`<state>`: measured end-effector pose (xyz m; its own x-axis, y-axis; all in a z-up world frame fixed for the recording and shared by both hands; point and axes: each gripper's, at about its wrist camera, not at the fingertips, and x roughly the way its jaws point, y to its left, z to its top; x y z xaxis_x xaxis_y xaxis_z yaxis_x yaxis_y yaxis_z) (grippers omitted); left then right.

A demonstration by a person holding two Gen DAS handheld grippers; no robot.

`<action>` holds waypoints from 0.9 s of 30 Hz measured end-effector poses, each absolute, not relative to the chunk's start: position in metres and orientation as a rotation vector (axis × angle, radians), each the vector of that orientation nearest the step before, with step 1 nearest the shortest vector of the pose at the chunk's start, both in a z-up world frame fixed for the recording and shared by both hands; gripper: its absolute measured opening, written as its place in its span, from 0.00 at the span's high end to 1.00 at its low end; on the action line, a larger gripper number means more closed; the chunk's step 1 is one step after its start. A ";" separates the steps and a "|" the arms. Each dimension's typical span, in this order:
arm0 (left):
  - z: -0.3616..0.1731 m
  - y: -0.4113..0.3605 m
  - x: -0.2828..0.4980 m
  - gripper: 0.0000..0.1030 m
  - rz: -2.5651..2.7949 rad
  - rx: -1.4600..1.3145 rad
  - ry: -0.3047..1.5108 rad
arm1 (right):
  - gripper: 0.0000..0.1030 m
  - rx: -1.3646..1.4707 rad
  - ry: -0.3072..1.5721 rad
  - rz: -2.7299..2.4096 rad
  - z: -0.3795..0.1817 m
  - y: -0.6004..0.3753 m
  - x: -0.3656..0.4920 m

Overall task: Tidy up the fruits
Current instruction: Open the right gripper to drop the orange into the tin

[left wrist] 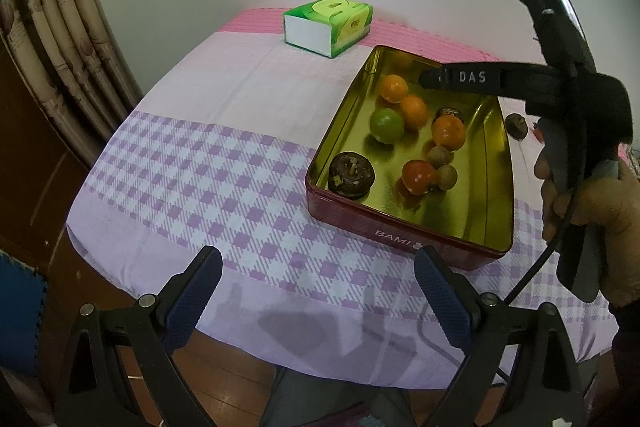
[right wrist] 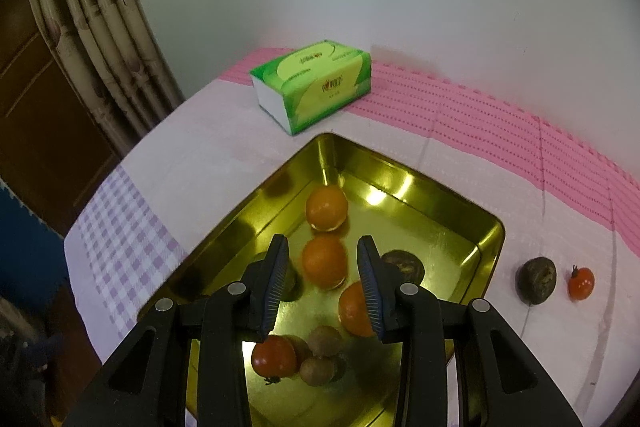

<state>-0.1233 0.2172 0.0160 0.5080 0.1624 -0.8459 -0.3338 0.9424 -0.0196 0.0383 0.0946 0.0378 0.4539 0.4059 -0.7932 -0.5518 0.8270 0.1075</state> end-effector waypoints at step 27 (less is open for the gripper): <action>0.026 0.184 -0.128 0.08 0.281 -0.046 0.909 | 0.64 0.036 0.907 0.090 -0.007 -0.204 0.007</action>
